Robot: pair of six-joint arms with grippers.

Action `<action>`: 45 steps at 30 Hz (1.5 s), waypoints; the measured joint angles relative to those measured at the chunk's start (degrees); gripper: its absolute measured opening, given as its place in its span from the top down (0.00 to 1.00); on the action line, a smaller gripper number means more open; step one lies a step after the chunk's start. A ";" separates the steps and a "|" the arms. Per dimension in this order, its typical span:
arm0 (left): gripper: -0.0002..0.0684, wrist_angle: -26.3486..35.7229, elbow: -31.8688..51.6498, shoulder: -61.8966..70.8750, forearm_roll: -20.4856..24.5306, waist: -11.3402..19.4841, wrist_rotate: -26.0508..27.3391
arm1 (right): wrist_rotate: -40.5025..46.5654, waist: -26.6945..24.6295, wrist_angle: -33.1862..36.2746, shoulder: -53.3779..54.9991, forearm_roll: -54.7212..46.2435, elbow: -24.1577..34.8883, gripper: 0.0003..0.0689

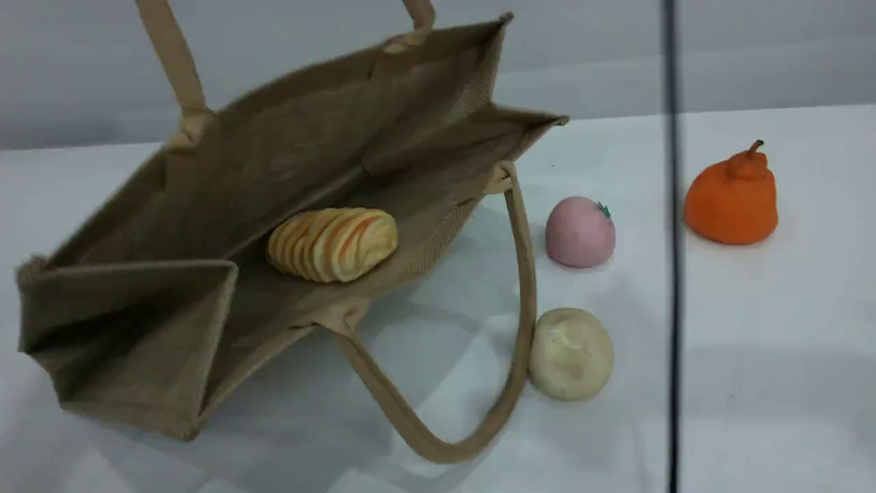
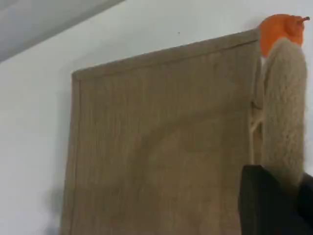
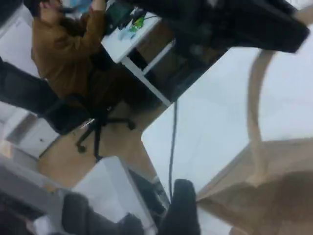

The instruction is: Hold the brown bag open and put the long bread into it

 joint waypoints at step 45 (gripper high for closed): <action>0.48 -9.75 17.53 -8.06 -8.63 0.00 13.51 | 35.97 -13.55 3.79 -57.50 -55.43 15.11 0.20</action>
